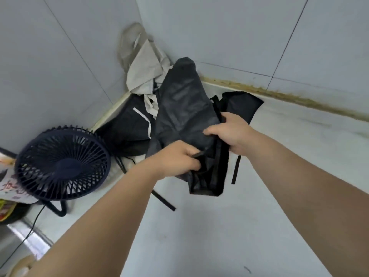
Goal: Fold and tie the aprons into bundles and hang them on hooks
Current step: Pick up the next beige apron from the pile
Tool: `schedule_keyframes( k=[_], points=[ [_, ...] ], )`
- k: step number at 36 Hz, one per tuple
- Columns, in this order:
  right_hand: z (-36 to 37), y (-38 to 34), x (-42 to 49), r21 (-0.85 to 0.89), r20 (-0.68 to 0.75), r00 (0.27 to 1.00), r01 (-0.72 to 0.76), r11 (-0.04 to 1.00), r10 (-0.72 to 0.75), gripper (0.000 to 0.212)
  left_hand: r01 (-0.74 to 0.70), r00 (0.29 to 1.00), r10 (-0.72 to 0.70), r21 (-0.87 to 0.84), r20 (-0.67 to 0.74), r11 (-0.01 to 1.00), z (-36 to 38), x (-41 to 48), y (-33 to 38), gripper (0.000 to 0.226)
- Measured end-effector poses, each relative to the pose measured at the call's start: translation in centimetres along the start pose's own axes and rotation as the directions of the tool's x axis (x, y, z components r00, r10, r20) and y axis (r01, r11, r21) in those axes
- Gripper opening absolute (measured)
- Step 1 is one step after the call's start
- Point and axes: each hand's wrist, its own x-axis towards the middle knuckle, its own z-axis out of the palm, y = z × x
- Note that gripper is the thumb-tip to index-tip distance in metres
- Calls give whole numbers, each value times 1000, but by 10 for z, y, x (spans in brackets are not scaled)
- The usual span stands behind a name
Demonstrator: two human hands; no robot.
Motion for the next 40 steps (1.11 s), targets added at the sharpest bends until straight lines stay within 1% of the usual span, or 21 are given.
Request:
schedule_keyframes(
  k=[3,5,7,10,12,14,15,18,20,21,22,24,26,27,29,30,32,33,35,36,40],
  points=[
    [-5,-2,-30,-296,-119,976,141,945,-183,19,61,985,-73,82,155,995,6,-13,2,20],
    [-15,2,-48,-456,-210,946,127,881,-245,17,64,990,-72,67,121,996,8,-21,2,30],
    [-36,13,-63,-563,-299,934,-6,826,-196,13,31,999,-30,35,-35,999,10,-25,3,32],
    [-67,39,-87,-656,-418,902,-383,650,110,1,-30,957,47,64,-285,997,13,-26,2,26],
    [-75,58,-108,-578,-558,782,-607,546,278,39,-67,945,100,112,-312,991,17,-27,-1,19],
    [-76,73,-131,-520,-684,688,-693,500,242,69,-84,959,117,137,-259,987,26,-28,-6,14],
    [-74,79,-138,-534,-711,683,-678,505,167,72,-89,966,123,152,-227,984,31,-28,-9,13],
    [-63,93,-149,-565,-623,782,-417,712,-36,78,-94,978,122,168,-166,981,48,-31,-20,17],
    [-49,104,-152,-492,-490,872,-271,827,-5,94,-96,983,124,196,-136,976,59,-34,-27,20],
    [-41,113,-157,-466,-429,901,-285,837,68,104,-89,987,115,208,-117,974,65,-36,-31,24],
    [-33,123,-162,-469,-380,912,-334,818,155,112,-72,991,95,216,-97,974,69,-39,-35,28],
    [-19,150,-176,-546,-339,884,-463,699,321,117,-50,997,61,224,-46,973,76,-44,-46,35],
    [-5,178,-188,-684,-375,870,-492,538,319,99,-49,998,54,229,-13,972,81,-46,-57,37],
    [-1,188,-191,-702,-423,874,-484,523,241,79,-48,999,50,240,-4,970,83,-48,-61,37],
    [1,194,-195,-627,-520,851,-443,641,79,33,-52,999,53,253,4,966,87,-51,-67,37],
    [-2,191,-195,-557,-544,837,-410,722,56,20,-59,998,59,251,5,966,89,-52,-70,37],
    [-9,179,-201,-290,-560,817,-352,890,141,23,-88,996,86,234,21,968,93,-56,-72,43],
    [-12,169,-205,-81,-539,815,-303,950,214,21,-119,993,112,230,43,966,95,-57,-72,52],
    [-16,148,-216,257,-492,824,-170,951,280,16,-199,978,180,229,101,953,101,-62,-69,77],
    [-15,138,-223,355,-464,837,-125,926,291,13,-240,968,219,215,120,947,104,-65,-65,90],
    [-15,110,-248,427,-398,873,-95,899,281,14,-380,925,375,139,66,914,121,-77,-49,120]
  ],
)
